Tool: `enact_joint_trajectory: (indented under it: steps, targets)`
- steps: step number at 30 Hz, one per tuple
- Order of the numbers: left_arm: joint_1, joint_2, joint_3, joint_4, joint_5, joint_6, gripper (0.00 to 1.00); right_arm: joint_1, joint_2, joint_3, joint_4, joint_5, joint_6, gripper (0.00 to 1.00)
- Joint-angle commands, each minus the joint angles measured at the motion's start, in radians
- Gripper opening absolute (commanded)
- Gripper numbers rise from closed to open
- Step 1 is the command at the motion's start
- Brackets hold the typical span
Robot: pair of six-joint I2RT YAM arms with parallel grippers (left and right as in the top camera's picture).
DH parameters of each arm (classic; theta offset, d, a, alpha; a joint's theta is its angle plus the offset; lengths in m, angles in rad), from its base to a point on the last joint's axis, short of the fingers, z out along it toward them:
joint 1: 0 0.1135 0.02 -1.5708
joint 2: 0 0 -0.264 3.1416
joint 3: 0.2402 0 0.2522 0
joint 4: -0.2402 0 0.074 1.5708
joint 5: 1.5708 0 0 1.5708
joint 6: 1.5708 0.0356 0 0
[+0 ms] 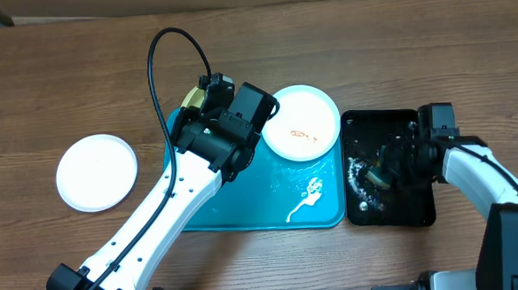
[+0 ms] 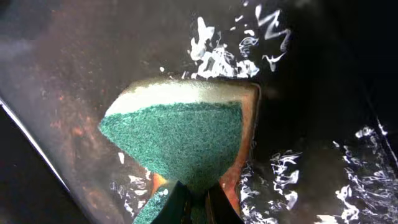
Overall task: Clean dirty plates on tray and stack at the side
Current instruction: 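Carry yellow plate left and stack it on the pink plate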
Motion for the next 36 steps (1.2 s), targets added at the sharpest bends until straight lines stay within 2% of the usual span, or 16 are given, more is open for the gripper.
enact_joint_trajectory:
  steps: [1, 6, 11, 16, 21, 25, 28, 32, 36]
  targets:
    - [-0.006, -0.019, 0.023, 0.003, -0.035, -0.018, 0.04, 0.003, 0.009, -0.065, 0.02, 0.039, 0.004, 0.04]
    - [-0.004, -0.019, 0.023, 0.001, -0.024, -0.034, 0.04, 0.003, 0.008, -0.005, -0.001, -0.049, -0.088, 0.04]
    - [0.013, -0.025, 0.023, -0.011, -0.015, -0.06, 0.04, 0.003, 0.008, 0.138, -0.132, -0.065, -0.134, 0.04]
    - [0.092, -0.053, 0.023, -0.059, 0.103, -0.129, 0.04, 0.003, 0.008, 0.264, -0.264, -0.066, -0.2, 0.04]
    - [0.237, -0.095, 0.023, -0.082, 0.32, -0.191, 0.04, 0.003, 0.008, 0.279, -0.282, -0.065, -0.219, 0.04]
    - [0.403, -0.126, 0.023, -0.102, 0.517, -0.238, 0.04, 0.003, 0.008, 0.279, -0.283, -0.065, -0.244, 0.04]
    - [0.554, -0.131, 0.023, -0.1, 0.742, -0.237, 0.04, 0.003, 0.008, 0.279, -0.288, -0.066, -0.249, 0.04]
    - [0.758, -0.119, 0.023, -0.101, 1.051, -0.167, 0.04, 0.003, 0.008, 0.279, -0.289, -0.065, -0.249, 0.04]
    - [0.925, -0.095, 0.023, -0.101, 1.115, -0.15, 0.04, 0.003, 0.008, 0.279, -0.295, -0.066, -0.262, 0.04]
